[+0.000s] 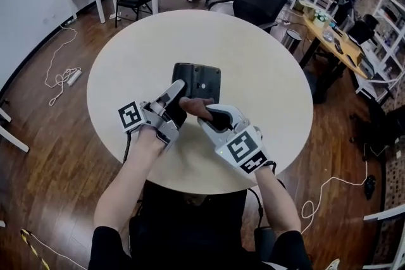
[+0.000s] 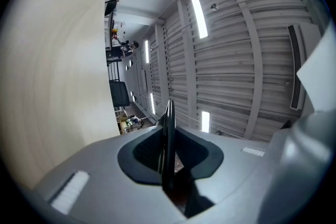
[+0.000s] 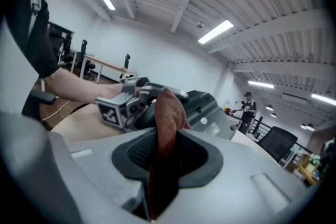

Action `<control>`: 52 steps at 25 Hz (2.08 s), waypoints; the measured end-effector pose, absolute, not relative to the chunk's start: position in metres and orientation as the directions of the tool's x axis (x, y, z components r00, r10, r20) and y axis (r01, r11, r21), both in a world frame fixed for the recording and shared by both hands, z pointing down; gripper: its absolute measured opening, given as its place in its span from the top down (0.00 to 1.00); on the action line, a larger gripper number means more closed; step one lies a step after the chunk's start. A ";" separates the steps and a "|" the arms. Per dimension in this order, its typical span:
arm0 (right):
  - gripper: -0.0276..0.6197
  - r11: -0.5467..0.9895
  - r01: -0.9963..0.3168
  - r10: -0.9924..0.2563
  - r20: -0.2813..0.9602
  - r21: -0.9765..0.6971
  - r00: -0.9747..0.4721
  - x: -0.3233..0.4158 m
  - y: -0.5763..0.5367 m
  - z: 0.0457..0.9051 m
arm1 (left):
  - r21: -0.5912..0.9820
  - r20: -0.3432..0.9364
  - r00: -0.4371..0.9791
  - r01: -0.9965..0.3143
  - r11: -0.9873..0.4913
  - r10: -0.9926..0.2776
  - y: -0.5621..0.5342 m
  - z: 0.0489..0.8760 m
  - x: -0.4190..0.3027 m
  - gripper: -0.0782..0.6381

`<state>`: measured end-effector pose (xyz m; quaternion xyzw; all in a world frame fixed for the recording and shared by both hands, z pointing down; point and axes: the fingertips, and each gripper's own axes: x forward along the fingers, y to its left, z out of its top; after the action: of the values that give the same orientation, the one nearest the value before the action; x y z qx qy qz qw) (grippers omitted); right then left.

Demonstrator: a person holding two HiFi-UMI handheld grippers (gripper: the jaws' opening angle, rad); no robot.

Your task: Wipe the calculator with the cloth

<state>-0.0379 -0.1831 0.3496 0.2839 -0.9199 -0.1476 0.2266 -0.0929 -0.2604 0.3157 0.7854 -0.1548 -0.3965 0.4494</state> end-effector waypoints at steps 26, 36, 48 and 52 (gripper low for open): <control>0.81 0.627 -0.750 -0.756 0.395 0.210 -0.522 0.054 -0.295 0.348 | 0.904 -0.253 0.883 0.070 -0.421 -0.395 -0.239 0.344 -0.062 0.79; 0.81 0.617 -0.777 -0.767 0.318 0.124 -0.558 0.048 -0.277 0.352 | 0.880 -0.258 0.858 0.018 -0.475 -0.445 -0.246 0.339 -0.069 0.79; 0.81 0.826 -0.417 -0.563 0.525 0.378 -0.639 -0.028 -0.191 0.404 | 0.916 -0.286 0.775 0.049 -0.398 -0.563 -0.272 0.351 -0.089 0.80; 0.81 0.874 -0.267 -0.475 0.597 0.405 -0.647 -0.035 -0.165 0.414 | 0.914 -0.282 0.782 0.042 -0.404 -0.556 -0.272 0.351 -0.090 0.80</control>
<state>-0.0354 -0.1645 0.4143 0.2070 -0.8964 -0.1417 0.3656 -0.0898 -0.2721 0.3512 0.7872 -0.1631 -0.2873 0.5207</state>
